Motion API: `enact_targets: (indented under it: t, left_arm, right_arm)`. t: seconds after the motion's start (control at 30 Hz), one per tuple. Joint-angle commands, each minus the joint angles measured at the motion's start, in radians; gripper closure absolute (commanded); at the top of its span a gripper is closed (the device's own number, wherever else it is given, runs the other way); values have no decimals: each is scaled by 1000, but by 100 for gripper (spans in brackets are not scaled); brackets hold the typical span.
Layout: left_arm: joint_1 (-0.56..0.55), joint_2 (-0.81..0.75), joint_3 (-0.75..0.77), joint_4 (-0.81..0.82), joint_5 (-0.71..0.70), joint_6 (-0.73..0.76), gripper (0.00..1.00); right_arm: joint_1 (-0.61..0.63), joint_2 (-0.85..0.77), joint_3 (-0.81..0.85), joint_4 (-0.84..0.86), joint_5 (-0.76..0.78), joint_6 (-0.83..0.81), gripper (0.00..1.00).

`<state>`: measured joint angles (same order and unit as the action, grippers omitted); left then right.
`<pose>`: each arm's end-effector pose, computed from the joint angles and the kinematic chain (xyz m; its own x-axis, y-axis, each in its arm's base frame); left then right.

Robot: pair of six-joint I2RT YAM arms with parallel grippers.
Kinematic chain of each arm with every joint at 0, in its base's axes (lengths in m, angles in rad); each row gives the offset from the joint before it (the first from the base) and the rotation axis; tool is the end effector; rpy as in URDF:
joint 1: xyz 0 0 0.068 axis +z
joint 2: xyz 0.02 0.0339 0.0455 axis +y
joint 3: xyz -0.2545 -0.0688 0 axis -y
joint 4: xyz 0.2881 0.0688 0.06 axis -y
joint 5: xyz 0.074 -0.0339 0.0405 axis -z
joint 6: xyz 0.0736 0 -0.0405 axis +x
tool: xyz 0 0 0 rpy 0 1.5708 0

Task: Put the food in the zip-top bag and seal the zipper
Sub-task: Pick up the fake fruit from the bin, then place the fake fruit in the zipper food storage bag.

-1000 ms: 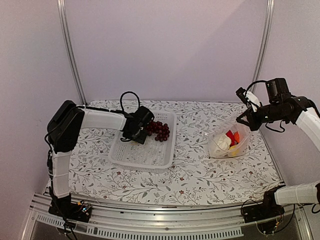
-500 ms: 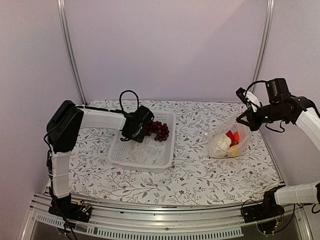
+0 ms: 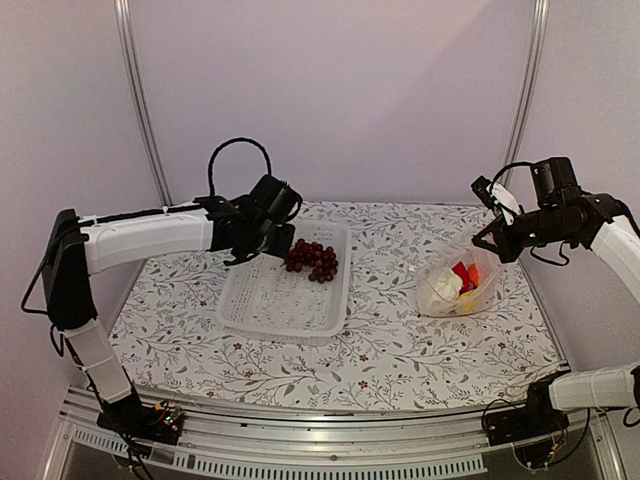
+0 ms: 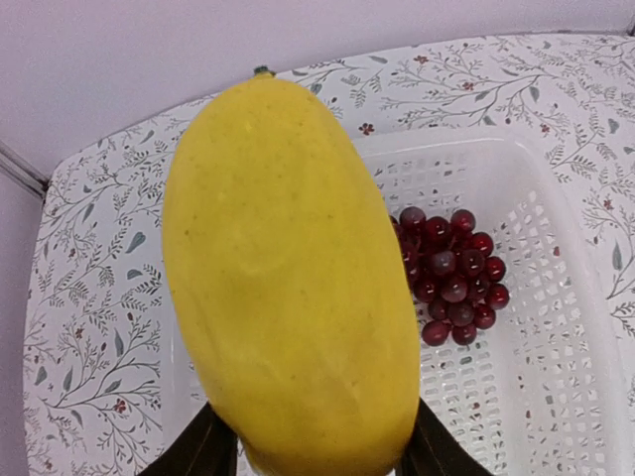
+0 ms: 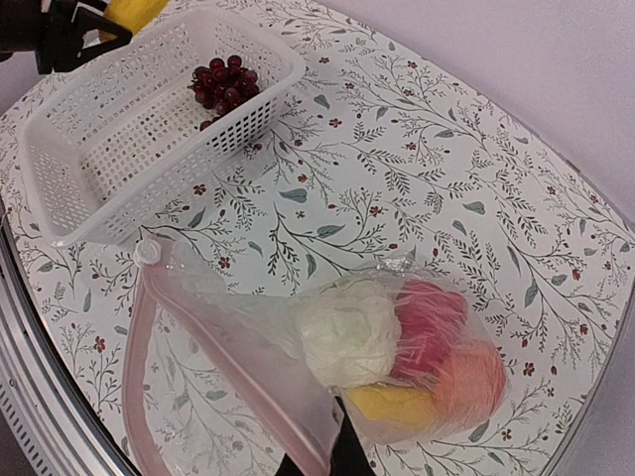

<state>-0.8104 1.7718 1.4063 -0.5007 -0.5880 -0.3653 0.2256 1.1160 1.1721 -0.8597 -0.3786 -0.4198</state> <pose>0.3390 -0.2971 0.2129 -0.6173 0.2177 -0.7560 0.1442 0.9760 0.1633 0.2779 0.0917 0.3157 -0.4541 -0.4928 -0.7423 -0.7041 0.7090 -0.0399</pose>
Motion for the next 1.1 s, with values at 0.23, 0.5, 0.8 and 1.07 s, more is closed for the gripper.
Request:
enact_targets:
  t: [0.23,0.5,0.8,1.07]
  left_arm:
    - [-219,-124,48,189,331,157,66]
    - [-362,-78,127,265,610,174,67]
    - [-401,37,211,320,824,49,68]
    - [-382,211,382,243,882,-89,68]
  right_arm:
    - [-4,-27,-6,-7,-11,-4,100]
    - [-3,-41,-12,2,5,2,100]
    - [-5,-8,36,1,32,22,100]
    - [-5,-4,41,1,24,27,100]
